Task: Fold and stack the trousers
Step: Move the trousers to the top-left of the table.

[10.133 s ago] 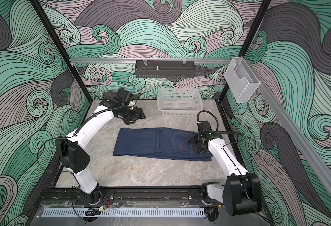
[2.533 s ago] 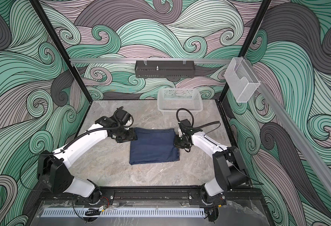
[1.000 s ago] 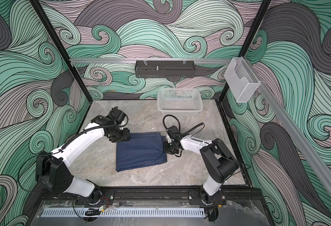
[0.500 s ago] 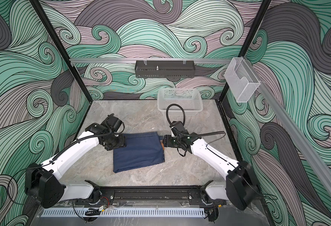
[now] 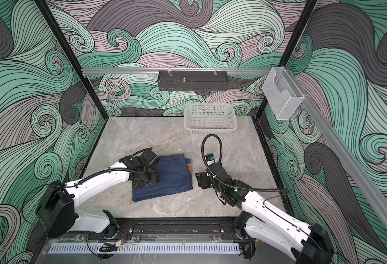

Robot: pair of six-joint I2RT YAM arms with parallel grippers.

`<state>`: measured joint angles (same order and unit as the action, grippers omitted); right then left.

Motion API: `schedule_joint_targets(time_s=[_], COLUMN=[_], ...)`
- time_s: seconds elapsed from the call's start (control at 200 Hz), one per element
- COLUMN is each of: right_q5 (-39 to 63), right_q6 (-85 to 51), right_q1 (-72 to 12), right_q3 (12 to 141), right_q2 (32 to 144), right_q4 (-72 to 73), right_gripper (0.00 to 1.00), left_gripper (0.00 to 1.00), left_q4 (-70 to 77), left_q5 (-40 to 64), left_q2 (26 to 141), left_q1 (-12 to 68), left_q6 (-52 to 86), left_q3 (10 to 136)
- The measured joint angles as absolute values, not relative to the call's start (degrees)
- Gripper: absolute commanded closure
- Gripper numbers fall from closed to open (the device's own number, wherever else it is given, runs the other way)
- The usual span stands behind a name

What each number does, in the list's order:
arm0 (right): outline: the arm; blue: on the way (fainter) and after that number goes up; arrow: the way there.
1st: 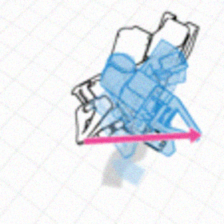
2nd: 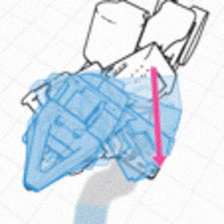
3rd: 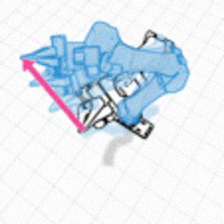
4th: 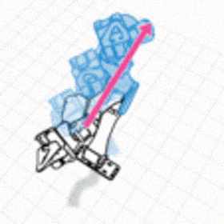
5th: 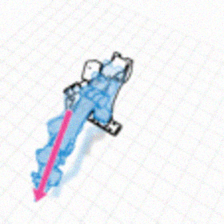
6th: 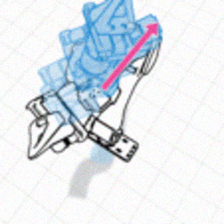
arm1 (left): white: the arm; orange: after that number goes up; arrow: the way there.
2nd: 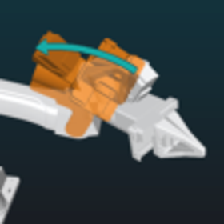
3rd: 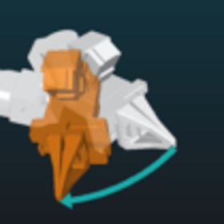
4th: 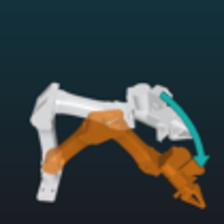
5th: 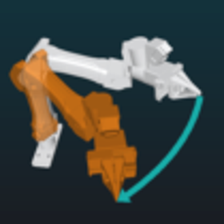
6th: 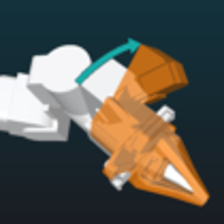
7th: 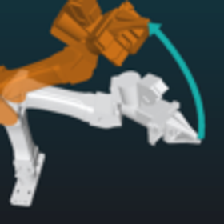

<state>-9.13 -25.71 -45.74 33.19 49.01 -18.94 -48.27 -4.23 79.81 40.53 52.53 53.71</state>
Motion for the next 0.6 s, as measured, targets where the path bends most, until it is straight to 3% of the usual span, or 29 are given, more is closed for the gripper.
schedule_joint_targets(time_s=[0.3, 0.6], right_q5=[-14.4, -15.3], right_q6=[-25.7, -23.0], right_q1=[-47.4, -47.4], right_q3=[31.3, 31.3], right_q2=[41.5, 41.9], right_q4=[-19.5, -19.1], right_gripper=[0.36, 0.36], left_gripper=[0.09, 0.11], left_q4=[-44.1, -43.8], left_q5=[-6.6, -7.4], left_q2=[93.8, 102.1], left_q1=[47.5, 47.8], left_q6=[59.4, 61.0], left_q3=[57.8, 63.4])
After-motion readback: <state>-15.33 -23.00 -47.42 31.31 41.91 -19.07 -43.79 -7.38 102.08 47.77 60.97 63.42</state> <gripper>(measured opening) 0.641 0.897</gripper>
